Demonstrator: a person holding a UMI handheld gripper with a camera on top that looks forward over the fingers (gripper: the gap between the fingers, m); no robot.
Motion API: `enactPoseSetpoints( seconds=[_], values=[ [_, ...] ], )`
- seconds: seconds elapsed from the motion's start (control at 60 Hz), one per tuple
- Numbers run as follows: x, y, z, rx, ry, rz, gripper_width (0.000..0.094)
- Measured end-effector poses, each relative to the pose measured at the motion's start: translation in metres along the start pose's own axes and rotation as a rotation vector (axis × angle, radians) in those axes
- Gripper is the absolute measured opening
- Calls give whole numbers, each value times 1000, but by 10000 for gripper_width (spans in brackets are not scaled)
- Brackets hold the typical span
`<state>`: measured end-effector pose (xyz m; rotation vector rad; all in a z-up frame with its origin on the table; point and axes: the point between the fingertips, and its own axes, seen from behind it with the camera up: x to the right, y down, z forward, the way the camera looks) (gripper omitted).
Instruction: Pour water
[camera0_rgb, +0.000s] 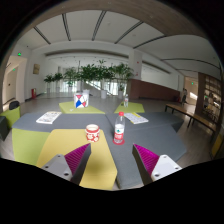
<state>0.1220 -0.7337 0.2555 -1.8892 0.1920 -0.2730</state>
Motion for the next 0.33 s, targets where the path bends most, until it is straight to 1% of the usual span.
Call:
enactPoseSetpoints(
  seconds=[0.083, 0.15, 0.333],
  values=[
    [-2, -1, -22, 15, -3, -8, 853],
    [-4, 2, -29, 6, -8, 0, 855],
    [3, 7, -42, 26, 5, -24, 854]
  ],
)
